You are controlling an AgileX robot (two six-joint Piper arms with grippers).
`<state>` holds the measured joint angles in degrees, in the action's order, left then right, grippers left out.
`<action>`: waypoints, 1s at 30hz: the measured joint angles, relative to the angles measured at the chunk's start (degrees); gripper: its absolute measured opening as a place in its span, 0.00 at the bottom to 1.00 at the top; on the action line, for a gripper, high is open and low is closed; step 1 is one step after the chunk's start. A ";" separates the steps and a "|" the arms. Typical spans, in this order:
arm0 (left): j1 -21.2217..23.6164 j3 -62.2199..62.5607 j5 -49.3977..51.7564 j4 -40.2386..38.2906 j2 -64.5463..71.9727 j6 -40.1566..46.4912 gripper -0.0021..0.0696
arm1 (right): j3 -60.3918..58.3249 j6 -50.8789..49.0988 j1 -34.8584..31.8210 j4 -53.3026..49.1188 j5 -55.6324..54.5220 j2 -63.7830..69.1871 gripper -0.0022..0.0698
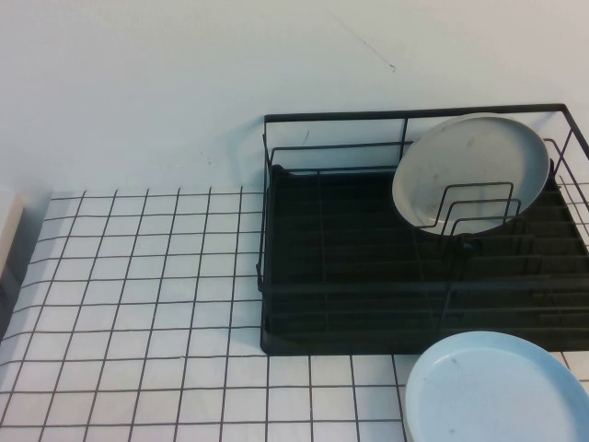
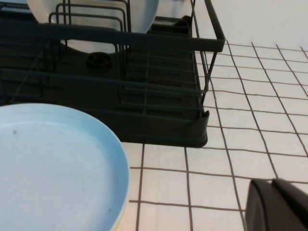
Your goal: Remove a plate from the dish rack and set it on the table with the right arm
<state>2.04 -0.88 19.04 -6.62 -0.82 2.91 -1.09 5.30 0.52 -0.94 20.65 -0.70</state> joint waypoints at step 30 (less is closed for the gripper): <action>0.00 0.00 0.00 0.00 0.00 0.00 0.02 | 0.00 0.00 0.00 -2.00 -0.15 0.00 0.03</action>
<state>2.04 -0.88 19.04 -6.62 -0.82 2.91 -1.09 5.30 0.52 -2.94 20.50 -0.70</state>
